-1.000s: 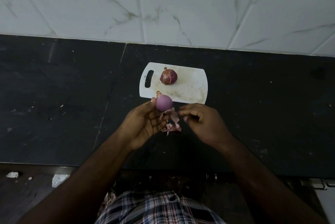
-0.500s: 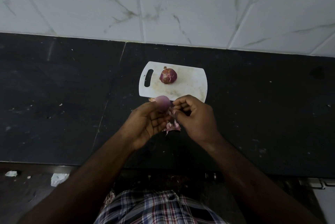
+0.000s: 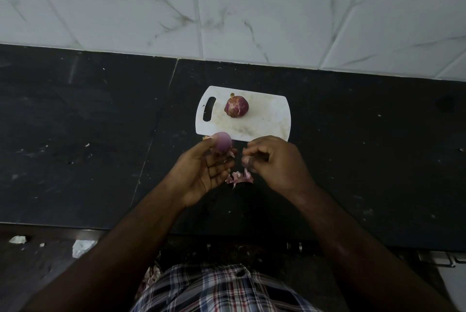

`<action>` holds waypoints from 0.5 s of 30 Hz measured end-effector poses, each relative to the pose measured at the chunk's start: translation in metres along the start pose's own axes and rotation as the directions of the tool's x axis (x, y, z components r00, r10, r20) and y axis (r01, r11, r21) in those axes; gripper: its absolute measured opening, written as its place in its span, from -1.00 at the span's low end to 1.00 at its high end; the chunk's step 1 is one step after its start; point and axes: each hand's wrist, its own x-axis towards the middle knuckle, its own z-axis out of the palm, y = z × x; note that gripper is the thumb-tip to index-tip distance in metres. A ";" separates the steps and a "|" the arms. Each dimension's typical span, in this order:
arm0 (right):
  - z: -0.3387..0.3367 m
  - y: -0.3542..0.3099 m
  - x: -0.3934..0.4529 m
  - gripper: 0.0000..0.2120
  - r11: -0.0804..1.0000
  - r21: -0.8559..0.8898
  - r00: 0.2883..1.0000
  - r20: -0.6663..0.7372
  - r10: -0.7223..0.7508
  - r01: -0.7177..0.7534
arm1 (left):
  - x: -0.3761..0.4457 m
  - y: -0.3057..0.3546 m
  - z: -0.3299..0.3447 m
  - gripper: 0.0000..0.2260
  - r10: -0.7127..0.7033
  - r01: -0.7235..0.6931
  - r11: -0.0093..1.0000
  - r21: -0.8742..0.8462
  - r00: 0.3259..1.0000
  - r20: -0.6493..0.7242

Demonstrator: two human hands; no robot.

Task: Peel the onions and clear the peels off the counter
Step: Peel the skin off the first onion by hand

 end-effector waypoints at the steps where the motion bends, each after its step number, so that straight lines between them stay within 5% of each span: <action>1: -0.001 -0.001 0.001 -0.87 1.000 -0.020 1.000 0.003 -0.001 0.001 | 0.000 0.000 0.000 -0.54 0.001 -0.001 1.000 -0.001 1.000 0.002; 5: -0.010 -0.008 0.006 -0.91 0.999 -0.042 0.988 -0.155 -0.019 0.012 | -0.001 0.003 0.000 -0.66 0.008 -0.008 1.000 -0.024 1.000 0.005; 9: -0.006 0.005 0.010 -0.53 0.970 -0.238 0.957 0.263 0.121 -0.057 | 0.001 0.003 -0.002 -0.62 0.003 -0.003 1.000 -0.018 1.000 -0.015; 10: -0.004 0.008 0.010 -0.53 0.964 -0.257 0.953 0.270 0.136 -0.065 | 0.001 0.003 -0.002 -0.62 -0.001 0.001 1.000 -0.020 1.000 -0.021; 15: -0.023 -0.001 0.023 -0.80 0.993 -0.055 0.991 -0.082 0.102 -0.107 | 0.003 0.004 -0.004 -0.64 -0.016 0.015 0.999 -0.032 0.999 -0.031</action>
